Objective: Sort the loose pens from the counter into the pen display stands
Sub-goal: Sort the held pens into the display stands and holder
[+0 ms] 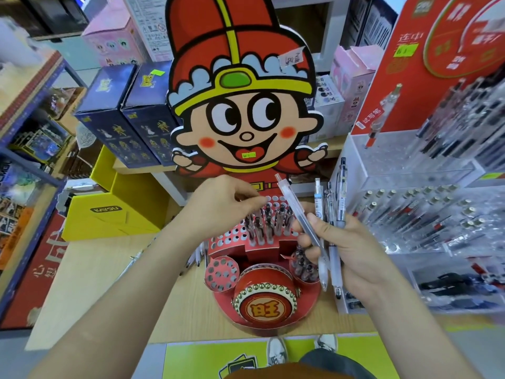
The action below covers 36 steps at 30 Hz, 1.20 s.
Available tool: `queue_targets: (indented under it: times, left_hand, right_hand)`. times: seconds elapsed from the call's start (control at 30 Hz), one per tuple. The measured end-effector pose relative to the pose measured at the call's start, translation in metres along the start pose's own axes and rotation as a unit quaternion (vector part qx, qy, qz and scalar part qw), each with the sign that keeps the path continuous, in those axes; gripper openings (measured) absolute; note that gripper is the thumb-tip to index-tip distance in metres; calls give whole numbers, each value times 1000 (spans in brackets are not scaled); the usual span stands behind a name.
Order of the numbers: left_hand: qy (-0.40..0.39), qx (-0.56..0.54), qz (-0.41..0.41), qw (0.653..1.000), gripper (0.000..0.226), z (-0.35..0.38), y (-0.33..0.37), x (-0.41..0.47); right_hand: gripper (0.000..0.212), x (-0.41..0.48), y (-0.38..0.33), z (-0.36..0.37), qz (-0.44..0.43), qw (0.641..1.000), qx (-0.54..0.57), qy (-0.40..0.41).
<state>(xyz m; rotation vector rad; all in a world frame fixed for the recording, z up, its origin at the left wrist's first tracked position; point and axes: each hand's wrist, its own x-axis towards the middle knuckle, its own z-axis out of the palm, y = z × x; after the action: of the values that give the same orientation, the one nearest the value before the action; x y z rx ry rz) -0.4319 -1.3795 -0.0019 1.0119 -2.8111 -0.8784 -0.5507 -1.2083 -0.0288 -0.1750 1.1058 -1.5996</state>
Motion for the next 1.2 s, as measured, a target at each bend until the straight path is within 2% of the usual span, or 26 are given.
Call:
queue_targets:
  times: [0.1,0.2,0.27,0.33,0.4,0.47,0.6,0.7,0.77,0.87,0.93,1.0,1.2]
  left_hand:
    - [-22,-100,-15,995,34,-1,-4,-7]
    - [37,-231,28,972,34,-7,1,-15]
    - [11,-309,60,949,35,-11,10,-20]
    - [-17,-355,79,931,30,-12,20,-23]
    - [-9,-388,70,919,21,-12,27,-25]
    - [23,-403,55,913,16,-10,29,-26]
    - [101,-414,38,904,13,-6,32,-29]
    - [136,-388,60,910,7,-2,41,-29]
    - [149,-411,75,896,5,1,52,-29]
    - [182,-425,101,881,7,4,70,-26]
    - [187,-417,129,880,8,8,81,-23]
    - [175,-406,156,883,9,16,92,-19]
    - [138,-383,200,891,12,49,135,-15]
  right_hand:
    - [17,-2,1,1,7,1000,22,-9]
    - [18,-4,3,3,7,1000,21,-13]
    - [18,-6,3,5,9,999,25,-19]
    - [20,-7,4,8,13,999,30,-27]
    - [19,-11,3,9,17,999,31,-33]
    - [17,-14,2,8,10,999,11,-35]
    - [23,-24,0,1,-46,992,-115,-8]
    - [30,-33,-2,-12,-82,978,-186,40]
    - [33,-42,-4,-27,-94,968,-220,72]
    - [40,-61,-8,-50,-93,971,-194,107]
    - [30,-75,-12,-66,-94,979,-134,117]
    - [19,-88,-17,-82,-108,978,-121,131]
    - [32,-120,-33,-127,-175,963,-110,174]
